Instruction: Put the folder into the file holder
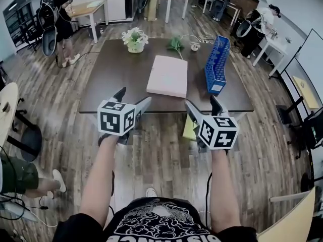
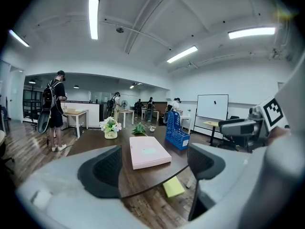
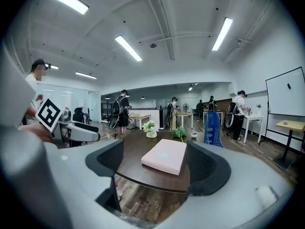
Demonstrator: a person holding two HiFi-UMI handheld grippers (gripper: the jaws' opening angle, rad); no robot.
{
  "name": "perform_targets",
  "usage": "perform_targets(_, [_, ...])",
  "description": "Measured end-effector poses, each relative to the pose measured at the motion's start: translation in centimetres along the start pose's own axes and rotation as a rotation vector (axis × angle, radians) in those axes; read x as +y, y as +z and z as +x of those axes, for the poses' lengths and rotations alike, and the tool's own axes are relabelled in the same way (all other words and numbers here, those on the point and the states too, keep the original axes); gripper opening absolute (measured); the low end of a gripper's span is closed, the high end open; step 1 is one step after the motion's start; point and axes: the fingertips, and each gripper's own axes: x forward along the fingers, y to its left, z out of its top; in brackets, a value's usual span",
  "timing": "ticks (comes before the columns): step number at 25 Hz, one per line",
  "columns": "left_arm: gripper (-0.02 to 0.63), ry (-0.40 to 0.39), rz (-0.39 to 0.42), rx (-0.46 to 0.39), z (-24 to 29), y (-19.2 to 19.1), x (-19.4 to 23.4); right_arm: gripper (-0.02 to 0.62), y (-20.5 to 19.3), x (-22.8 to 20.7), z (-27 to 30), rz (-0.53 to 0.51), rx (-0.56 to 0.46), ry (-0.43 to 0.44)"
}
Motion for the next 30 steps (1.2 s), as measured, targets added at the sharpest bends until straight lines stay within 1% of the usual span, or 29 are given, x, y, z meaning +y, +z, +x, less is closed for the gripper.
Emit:
perform_targets(6, [0.433, -0.012, -0.002, 0.006, 0.6, -0.5, 0.7, 0.402, -0.2, 0.2, 0.9, -0.009, 0.007, -0.010])
perform_targets(11, [0.433, -0.007, 0.004, -0.007, 1.5, 0.6, 1.2, 0.402, 0.1, -0.3, 1.9, -0.004, 0.000, -0.011])
perform_targets(15, [0.433, -0.012, 0.014, 0.000, 3.0, 0.6, 1.4, 0.402, -0.2, -1.3, 3.1, 0.005, -0.008, -0.013])
perform_targets(21, [0.433, -0.011, 0.041, 0.021, 6.7, 1.0, 2.1, 0.402, -0.3, -3.7, 6.3, 0.029, -0.021, -0.012])
perform_targets(30, [0.433, 0.009, 0.049, 0.036, 14.7, 3.7, 4.2, 0.402, 0.7, -8.6, 13.7, 0.040, -0.010, 0.017])
